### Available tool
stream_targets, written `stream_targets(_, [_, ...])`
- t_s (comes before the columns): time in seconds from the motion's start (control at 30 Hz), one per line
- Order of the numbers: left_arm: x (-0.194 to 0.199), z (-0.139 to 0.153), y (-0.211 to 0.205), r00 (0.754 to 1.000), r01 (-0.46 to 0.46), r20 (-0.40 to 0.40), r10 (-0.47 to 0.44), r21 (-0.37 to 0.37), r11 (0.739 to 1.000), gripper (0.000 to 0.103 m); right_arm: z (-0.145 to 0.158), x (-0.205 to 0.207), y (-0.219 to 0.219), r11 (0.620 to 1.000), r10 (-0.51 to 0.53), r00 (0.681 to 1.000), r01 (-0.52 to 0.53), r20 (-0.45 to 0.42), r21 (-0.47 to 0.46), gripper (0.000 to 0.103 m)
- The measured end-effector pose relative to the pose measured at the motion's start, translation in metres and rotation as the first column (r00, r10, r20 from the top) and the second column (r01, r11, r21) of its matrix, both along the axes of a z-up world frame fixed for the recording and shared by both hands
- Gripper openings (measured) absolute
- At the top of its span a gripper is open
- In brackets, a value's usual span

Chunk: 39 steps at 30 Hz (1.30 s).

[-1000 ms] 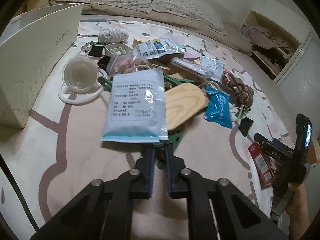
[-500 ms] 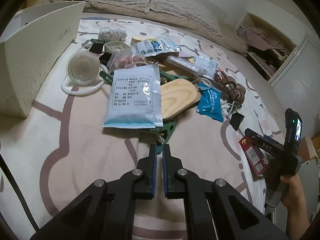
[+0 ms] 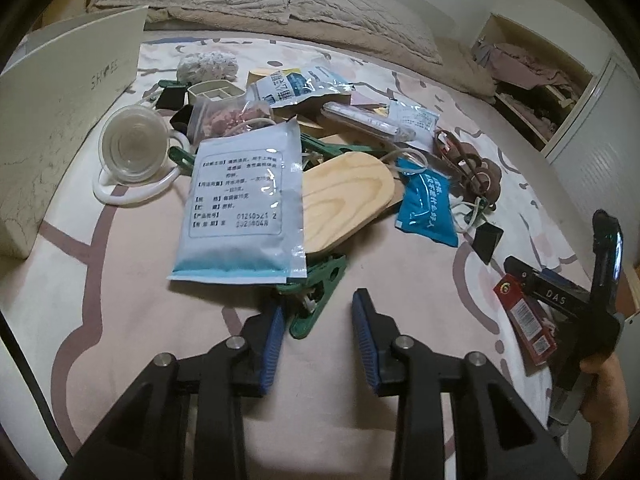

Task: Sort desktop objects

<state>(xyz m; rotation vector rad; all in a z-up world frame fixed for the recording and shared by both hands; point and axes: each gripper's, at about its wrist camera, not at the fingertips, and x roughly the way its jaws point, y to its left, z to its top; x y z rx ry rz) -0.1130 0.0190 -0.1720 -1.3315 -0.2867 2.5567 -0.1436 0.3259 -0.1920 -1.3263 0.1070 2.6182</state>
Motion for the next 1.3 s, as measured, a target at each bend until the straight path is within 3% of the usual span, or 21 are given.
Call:
stream_targets(0.03, [0.001,-0.001,0.0,1.0,-0.001,-0.003,0.001,-0.009,1.0,0.017,0.0,0.0,0.0,1.0,0.0,1.0,0.0,0.001,0.0,0.103])
stream_targets(0.43, [0.021,0.005,-0.005,0.999,0.023,0.026,-0.023,0.016,1.0,0.01,-0.002,-0.001,0.002,1.0,-0.002,1.0,0.002,-0.004,-0.013,0.103])
stream_targets(0.67, [0.04,0.01,-0.006,0.995,0.064,0.072,-0.067,0.034,0.997,0.01,-0.002,-0.002,0.004,1.0,-0.001,1.0,0.001,-0.002,-0.023,0.103])
stream_targets(1.0, [0.056,0.016,-0.007,0.994,0.088,0.072,-0.084,-0.058,0.994,0.011,-0.004,-0.006,0.0,1.0,0.0,1.0,0.0,0.026,0.001,0.103])
stream_targets(1.2, [0.056,0.019,-0.02,0.997,0.047,0.062,-0.043,-0.061,0.997,0.024,0.001,-0.004,0.005,0.999,0.006,1.0,-0.006,0.007,-0.031,0.103])
stream_targets(1.3, [0.054,0.021,-0.027,0.998,0.024,0.052,-0.02,-0.065,0.998,0.024,0.016,0.005,0.015,0.996,0.004,0.999,-0.007,-0.037,-0.092,0.103])
